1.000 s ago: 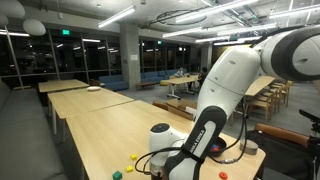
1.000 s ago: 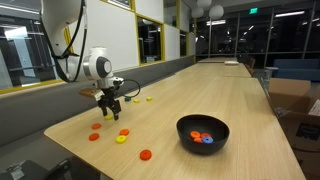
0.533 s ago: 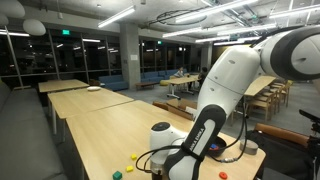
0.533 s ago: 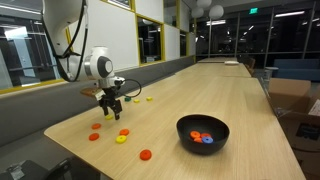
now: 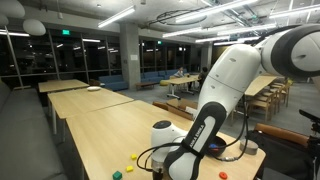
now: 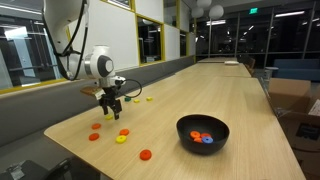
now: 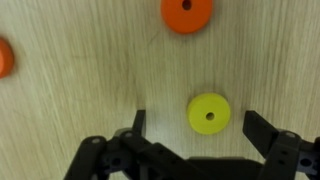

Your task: Put some of the rings in the black bowl

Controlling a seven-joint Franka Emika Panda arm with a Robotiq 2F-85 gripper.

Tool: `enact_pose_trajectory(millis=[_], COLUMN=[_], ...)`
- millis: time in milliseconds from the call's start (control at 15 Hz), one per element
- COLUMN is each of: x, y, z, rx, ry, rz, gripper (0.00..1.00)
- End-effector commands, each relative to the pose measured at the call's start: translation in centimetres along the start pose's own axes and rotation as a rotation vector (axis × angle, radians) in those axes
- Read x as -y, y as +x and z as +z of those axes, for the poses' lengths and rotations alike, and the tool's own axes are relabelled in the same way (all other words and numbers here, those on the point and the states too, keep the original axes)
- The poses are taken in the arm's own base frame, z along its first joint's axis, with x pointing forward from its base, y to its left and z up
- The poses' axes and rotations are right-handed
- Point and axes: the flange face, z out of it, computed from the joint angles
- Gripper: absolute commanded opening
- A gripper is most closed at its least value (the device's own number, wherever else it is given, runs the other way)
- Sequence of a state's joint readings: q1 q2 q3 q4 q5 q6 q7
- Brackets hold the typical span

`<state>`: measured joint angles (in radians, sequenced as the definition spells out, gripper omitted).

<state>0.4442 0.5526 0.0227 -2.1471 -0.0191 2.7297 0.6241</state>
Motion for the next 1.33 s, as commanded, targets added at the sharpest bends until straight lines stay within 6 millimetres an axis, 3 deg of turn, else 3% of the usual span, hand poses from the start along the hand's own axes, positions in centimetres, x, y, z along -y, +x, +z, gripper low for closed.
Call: enact_pose_trajectory(millis=[0, 600, 667, 733, 1000, 1200, 1267], x=[0.15, 0.28, 0.28, 0.27, 0.28, 0.36, 0.39], y=[-0.18, 0.02, 0.04, 0.04, 0.21, 0.40, 0.51], z=[-0.83, -0.59, -0.57, -0.55, -0.76, -1.05, -1.27], rx=[0.018, 0.034, 0.035, 0.038, 0.039, 0.039, 0.037], ry=[0.017, 0.005, 0.002, -0.002, -0.004, -0.004, -0.004], rz=[-0.013, -0.023, -0.024, -0.025, -0.025, -0.026, -0.025], gripper=[1.00, 1.00, 0.91, 0.75, 0.42, 0.20, 0.22])
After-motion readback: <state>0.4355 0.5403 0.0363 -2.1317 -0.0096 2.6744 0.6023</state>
